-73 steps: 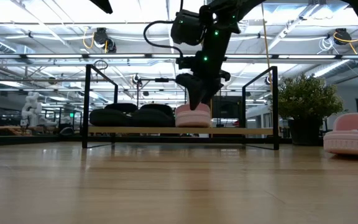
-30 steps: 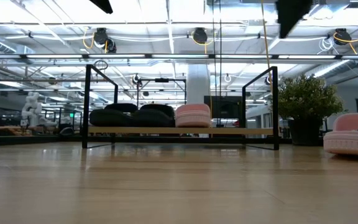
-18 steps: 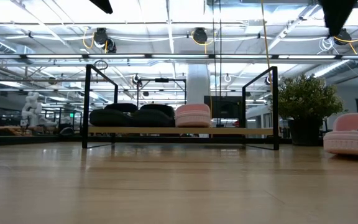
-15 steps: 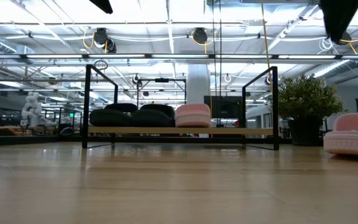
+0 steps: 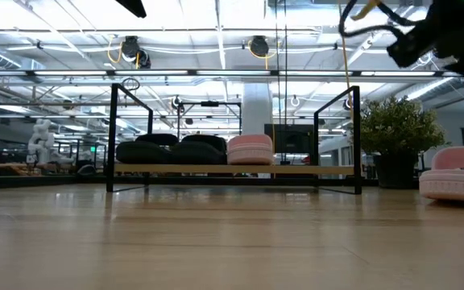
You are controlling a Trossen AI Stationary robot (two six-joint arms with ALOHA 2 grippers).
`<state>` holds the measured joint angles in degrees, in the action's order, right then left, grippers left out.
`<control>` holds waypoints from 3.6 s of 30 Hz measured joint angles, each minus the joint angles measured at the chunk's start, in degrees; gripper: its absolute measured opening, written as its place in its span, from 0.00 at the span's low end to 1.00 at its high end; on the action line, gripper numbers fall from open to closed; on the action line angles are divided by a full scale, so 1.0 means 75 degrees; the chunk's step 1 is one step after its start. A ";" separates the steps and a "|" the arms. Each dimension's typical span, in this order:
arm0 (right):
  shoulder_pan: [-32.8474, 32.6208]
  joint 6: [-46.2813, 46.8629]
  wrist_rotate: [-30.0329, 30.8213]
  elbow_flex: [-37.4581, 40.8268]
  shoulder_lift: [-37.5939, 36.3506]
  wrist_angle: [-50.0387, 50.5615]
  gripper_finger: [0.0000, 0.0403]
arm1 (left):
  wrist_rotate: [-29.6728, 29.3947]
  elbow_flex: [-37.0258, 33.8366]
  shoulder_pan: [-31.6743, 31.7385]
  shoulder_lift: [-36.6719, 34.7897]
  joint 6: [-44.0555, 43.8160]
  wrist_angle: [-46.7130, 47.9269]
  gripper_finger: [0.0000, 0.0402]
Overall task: Pick and place slides into the shelf
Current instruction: Put the pink slipper on the shelf
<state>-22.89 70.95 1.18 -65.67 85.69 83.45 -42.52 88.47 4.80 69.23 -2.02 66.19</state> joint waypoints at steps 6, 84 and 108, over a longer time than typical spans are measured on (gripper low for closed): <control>0.0166 -0.0054 0.0010 0.0394 0.0000 -0.0154 0.58 | -0.0001 0.0000 -0.0002 0.0003 0.0002 0.0000 0.40; 0.0937 -0.0677 -0.0204 -0.1680 -0.0391 0.0887 0.00 | -0.0068 0.0000 0.0012 0.0003 0.0254 -0.0064 0.40; 0.0839 -0.2218 0.2138 -0.4335 -0.0391 -0.1211 0.00 | -0.0402 0.0000 0.0012 0.0003 0.0204 -0.0067 0.40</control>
<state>-16.60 54.31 17.22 -98.19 82.76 74.37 -45.54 88.47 4.89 69.25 -0.49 65.69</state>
